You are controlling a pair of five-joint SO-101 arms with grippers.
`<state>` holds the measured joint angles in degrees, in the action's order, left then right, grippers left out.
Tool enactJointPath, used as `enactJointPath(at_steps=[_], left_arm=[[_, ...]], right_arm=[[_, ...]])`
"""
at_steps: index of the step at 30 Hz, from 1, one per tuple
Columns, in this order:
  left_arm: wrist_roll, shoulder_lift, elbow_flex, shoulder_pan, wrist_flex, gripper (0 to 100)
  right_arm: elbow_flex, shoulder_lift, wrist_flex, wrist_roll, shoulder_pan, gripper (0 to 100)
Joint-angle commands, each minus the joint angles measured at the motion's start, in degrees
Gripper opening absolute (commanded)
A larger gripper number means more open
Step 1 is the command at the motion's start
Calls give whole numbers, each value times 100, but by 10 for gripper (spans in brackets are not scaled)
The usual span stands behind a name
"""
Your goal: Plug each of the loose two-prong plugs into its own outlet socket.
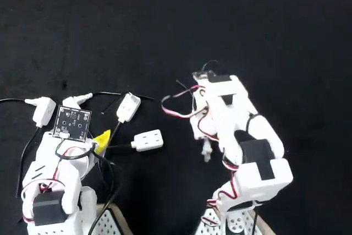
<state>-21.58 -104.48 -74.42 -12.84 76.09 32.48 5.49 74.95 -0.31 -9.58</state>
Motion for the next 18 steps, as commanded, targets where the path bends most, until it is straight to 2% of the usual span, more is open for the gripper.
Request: enactJointPath(at_steps=[1,8,12,15,18], left_arm=[[-26,26,22,-22,9,342],[-158,9,549,154,62,342],[-316,18,1059,171,44,342],[-308,26,1191,453,123,342],[-299,9,1235,1262,378,342]], right_arm=[[-84,-1024,149,-44,-88,11],[-163,-3626,-211,-686,-290,11],[-101,-4998,-905,-1257,-782,11],[268,-5684,-1855,-1899,-1371,11],[1103,-6079,-3393,-2637,-1934,11]])
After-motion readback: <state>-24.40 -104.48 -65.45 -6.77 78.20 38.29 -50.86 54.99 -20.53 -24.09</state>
